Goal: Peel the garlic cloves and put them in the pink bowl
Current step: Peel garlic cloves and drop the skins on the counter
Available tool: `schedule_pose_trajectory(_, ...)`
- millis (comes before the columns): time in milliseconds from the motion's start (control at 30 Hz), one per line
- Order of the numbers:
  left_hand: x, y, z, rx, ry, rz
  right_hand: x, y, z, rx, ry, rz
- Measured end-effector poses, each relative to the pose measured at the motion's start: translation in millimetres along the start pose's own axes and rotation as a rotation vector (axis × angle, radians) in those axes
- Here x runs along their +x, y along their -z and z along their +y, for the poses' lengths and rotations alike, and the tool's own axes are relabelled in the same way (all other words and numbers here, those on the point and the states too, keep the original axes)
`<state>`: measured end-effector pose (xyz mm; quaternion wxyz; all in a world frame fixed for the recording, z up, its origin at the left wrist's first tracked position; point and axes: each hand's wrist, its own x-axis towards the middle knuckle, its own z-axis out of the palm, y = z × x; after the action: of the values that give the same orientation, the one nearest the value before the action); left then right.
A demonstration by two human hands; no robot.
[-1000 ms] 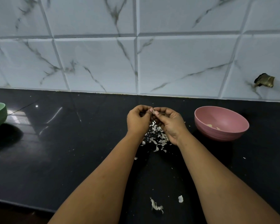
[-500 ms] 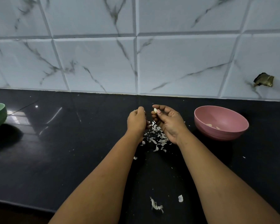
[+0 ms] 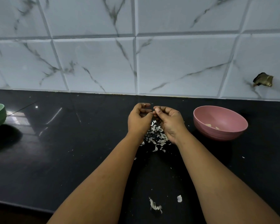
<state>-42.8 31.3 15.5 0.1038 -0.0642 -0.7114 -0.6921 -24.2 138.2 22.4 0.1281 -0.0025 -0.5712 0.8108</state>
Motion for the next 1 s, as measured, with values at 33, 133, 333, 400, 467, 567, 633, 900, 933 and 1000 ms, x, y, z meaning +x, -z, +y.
schedule_pose_trajectory(33,0.5,0.2,0.6,-0.024,0.002,0.012,-0.1,0.8,0.1,0.003,0.003,0.002)
schedule_pose_trajectory(133,0.5,0.2,0.9,-0.093,0.019,0.02,0.5,2.4,0.6,0.013,0.005,0.02)
schedule_pose_trajectory(333,1.5,1.4,-4.0,-0.118,0.011,-0.027,0.8,1.3,2.4,-0.01,0.023,0.022)
schedule_pose_trajectory(400,0.3,1.8,-2.8,-0.147,0.024,-0.029,1.5,1.4,2.9,-0.035,0.051,0.022)
schedule_pose_trajectory(467,-0.8,1.9,-1.3,-0.143,0.019,-0.033,2.4,2.2,3.8,-0.085,0.073,0.037)
schedule_pose_trajectory(567,-0.3,2.2,-1.1,-0.1,-0.004,-0.037,2.0,4.2,4.9,-0.199,0.106,0.066)
schedule_pose_trajectory(633,0.9,1.8,-2.3,-0.065,-0.031,-0.047,2.3,5.0,5.2,-0.301,0.145,0.099)
schedule_pose_trajectory(900,2.5,2.3,-3.0,-0.257,0.018,-0.109,3.8,6.3,7.0,-0.266,0.115,0.096)
schedule_pose_trajectory(933,2.8,2.9,-2.8,-0.272,0.02,-0.121,3.6,6.7,6.6,-0.248,0.107,0.094)
schedule_pose_trajectory(1000,2.4,3.5,-2.8,-0.277,0.008,-0.142,2.7,7.4,5.1,-0.213,0.092,0.094)
